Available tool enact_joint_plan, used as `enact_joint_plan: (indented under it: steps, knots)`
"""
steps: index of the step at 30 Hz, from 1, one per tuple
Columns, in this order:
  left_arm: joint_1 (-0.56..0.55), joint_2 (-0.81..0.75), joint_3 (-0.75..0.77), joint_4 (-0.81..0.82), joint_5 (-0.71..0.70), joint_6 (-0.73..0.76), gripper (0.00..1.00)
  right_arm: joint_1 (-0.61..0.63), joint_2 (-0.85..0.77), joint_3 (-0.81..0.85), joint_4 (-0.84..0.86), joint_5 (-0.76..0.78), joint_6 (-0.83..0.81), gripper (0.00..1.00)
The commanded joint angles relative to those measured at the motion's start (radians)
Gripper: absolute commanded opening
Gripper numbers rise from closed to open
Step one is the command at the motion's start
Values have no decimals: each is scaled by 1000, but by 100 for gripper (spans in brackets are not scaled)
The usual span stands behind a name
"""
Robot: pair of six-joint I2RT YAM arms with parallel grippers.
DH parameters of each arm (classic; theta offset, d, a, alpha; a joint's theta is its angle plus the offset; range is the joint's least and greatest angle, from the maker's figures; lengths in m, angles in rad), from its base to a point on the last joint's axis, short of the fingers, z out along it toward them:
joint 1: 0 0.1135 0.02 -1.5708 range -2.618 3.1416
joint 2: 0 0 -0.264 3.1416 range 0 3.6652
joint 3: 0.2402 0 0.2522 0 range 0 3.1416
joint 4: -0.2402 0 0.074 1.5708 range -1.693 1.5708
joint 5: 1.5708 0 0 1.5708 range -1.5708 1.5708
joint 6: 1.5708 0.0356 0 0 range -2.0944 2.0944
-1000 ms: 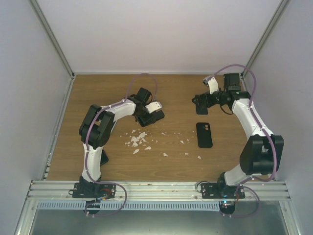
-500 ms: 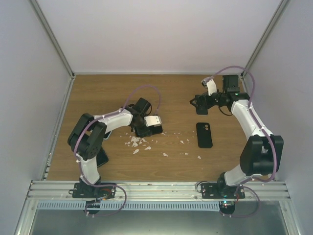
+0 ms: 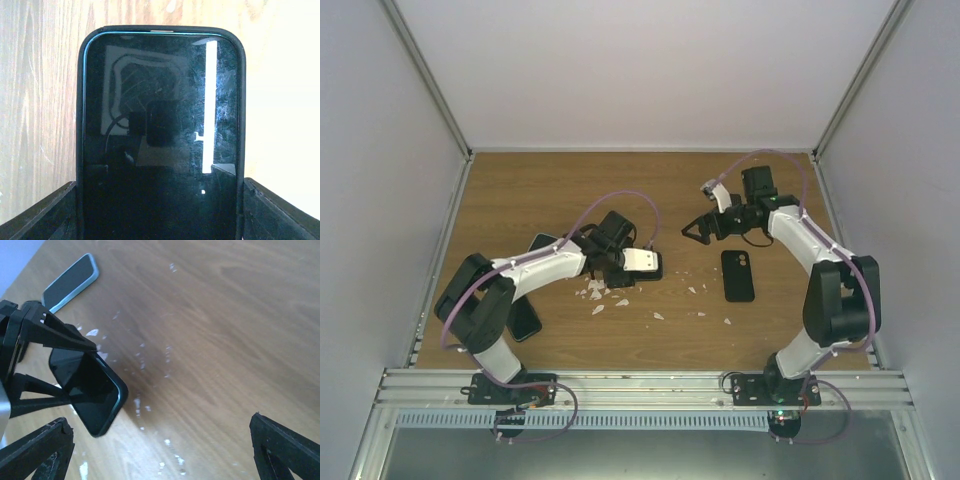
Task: Take the phone out of the phone case
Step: Pick up the phone at the center of the board.
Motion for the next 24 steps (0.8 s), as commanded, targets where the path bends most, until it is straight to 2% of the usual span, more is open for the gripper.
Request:
enact_joint_plan:
  steps: [1,7,16,19,23,24]
  knots:
    - [-61,-85,-34,125,-45,75,43,45,41,-20,-19,-123,15,94]
    - [-116,-129,-39,135,-76,92,43,100,85,-34,-61,-237,-12,91]
    - [-171,-193,-58,174,-103,127,42,202,114,-49,-113,-266,-72,83]
    - [-180,-205,-62,184,-105,137,42,216,117,-46,-121,-282,-78,74]
    - [-187,-234,-91,218,-105,167,42,218,118,-37,-135,-306,-81,53]
    - [-189,-243,-103,231,-133,178,42,217,117,-36,-137,-313,-78,50]
